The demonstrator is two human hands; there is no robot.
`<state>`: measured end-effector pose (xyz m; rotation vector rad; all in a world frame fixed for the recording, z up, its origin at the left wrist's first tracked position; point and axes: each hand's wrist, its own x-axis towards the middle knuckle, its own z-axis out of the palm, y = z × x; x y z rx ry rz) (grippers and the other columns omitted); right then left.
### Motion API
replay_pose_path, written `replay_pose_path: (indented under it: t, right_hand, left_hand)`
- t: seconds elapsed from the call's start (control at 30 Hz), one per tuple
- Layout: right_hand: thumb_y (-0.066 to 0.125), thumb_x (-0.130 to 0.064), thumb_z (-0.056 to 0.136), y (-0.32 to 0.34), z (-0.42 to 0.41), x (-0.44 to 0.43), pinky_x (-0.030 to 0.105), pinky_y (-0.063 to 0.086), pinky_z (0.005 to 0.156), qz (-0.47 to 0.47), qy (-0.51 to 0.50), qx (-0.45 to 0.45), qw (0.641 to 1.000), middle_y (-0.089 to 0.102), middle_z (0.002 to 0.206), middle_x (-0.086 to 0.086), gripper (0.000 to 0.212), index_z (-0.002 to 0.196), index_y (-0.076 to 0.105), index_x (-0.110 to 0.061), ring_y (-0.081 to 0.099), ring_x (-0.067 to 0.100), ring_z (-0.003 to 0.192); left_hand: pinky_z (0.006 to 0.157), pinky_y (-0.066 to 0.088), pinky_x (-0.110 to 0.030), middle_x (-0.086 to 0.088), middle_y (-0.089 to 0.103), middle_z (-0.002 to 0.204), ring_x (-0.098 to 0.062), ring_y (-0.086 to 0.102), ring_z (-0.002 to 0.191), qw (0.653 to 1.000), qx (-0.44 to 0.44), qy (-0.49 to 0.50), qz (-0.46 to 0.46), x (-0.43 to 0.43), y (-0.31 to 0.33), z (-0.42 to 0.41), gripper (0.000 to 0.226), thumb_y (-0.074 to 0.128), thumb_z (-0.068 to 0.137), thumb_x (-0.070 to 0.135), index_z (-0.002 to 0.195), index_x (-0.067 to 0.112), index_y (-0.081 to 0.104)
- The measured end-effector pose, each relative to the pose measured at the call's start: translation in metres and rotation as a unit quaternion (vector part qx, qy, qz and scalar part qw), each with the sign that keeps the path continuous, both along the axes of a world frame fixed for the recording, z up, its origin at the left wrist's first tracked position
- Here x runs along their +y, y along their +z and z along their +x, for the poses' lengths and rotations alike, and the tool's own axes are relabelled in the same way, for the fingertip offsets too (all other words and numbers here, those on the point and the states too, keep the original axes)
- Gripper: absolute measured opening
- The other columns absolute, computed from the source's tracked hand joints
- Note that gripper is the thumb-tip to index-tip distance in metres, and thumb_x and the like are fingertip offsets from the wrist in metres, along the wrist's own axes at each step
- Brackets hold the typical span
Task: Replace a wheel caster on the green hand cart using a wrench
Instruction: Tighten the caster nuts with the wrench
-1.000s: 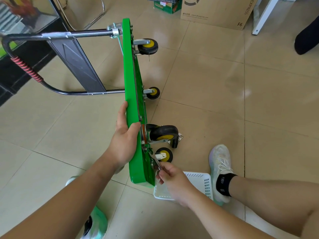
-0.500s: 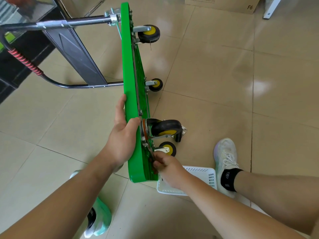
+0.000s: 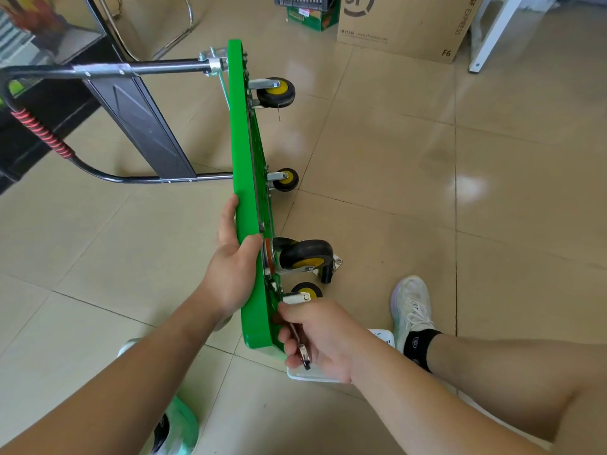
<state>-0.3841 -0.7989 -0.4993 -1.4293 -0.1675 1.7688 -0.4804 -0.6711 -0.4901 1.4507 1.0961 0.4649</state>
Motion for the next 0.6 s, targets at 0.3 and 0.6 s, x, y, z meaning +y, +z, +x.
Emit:
replay_pose_path:
  t: [0.3,0.6]
  right_hand:
    - [0.049,-0.01,0.104,-0.071,0.011,-0.024,0.044,0.059,0.09,0.028,0.111,-0.248,0.962,0.069,0.087,0.006,0.017,0.102,0.066,-0.01,0.067,0.015,0.073]
    - [0.047,-0.009,0.104,-0.115,0.011,0.002,0.031,0.047,0.089,0.091,0.126,-0.301,0.941,0.067,0.092,-0.007,0.026,0.1,0.061,-0.031,0.061,0.017,0.095]
  left_hand:
    - [0.097,0.056,-0.055,0.006,0.052,0.146,-0.027,0.066,0.112,1.0,-0.012,-0.007,0.0,-0.001,0.002,0.001,0.071,0.043,0.086,0.04,0.144,0.068,0.015]
    - [0.104,0.05,-0.055,0.007,0.055,0.145,-0.024,0.063,0.119,1.0,-0.007,0.001,0.011,0.002,-0.005,0.002,0.07,0.043,0.086,0.041,0.146,0.066,0.018]
